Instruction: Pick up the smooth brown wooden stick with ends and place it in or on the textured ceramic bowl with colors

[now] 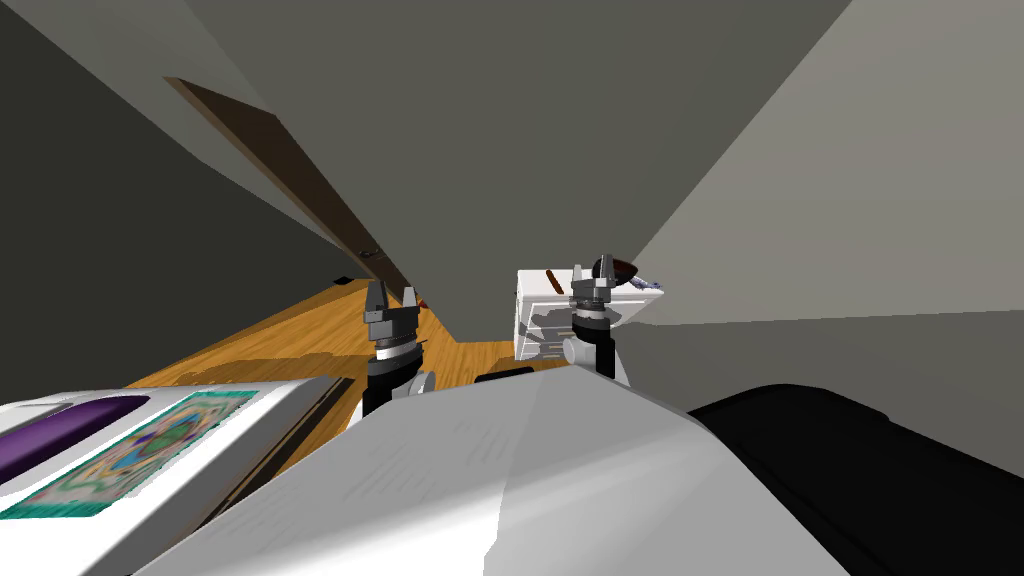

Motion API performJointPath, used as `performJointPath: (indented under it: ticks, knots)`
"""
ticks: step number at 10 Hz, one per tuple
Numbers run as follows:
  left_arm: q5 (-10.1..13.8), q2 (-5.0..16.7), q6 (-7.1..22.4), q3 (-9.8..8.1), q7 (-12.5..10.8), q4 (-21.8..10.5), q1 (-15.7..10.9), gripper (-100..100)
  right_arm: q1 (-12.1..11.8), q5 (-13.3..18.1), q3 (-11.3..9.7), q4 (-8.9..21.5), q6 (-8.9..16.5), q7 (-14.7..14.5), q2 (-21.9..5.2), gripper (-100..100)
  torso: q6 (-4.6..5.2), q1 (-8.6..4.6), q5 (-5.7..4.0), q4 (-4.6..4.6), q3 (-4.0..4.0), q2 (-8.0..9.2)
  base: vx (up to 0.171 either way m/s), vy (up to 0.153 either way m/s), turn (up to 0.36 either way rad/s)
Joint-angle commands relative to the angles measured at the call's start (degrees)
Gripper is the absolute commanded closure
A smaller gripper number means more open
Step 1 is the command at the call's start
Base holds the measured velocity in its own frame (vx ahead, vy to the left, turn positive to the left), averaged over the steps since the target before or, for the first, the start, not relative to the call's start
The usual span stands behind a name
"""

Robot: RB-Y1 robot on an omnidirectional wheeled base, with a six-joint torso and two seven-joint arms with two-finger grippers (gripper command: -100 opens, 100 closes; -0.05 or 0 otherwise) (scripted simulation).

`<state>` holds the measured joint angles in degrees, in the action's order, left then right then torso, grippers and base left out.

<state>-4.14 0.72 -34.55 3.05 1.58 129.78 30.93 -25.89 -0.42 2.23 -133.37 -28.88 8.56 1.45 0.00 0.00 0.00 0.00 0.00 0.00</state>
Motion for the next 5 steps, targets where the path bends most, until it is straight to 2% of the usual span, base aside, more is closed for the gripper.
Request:
performJointPath:
  ticks: [1,3,5]
  knots:
    - [0.0,0.0,0.0,0.0,0.0,0.0,0.0,0,-0.25,0.71,-0.67,0.54,-0.49,-0.16,-1.71,-100,0.0,0.0,0.0,0.0,0.0,0.0,-0.03,0.021,-0.019]
    - [0.0,-0.01,0.0,0.0,0.0,0.0,-0.01,0,-0.66,2.25,-2.07,1.87,-1.66,-0.58,-5.06,-100,0.0,0.17,0.03,0.04,0.12,0.22,-0.078,0.046,-0.038]
    - [0.0,0.0,0.0,0.0,0.0,0.0,-0.01,0,-0.95,4.39,-3.89,4.07,-3.56,-1.23,-8.63,-100,0.0,0.12,0.03,0.08,0.22,0.38,-0.124,0.042,-0.037]
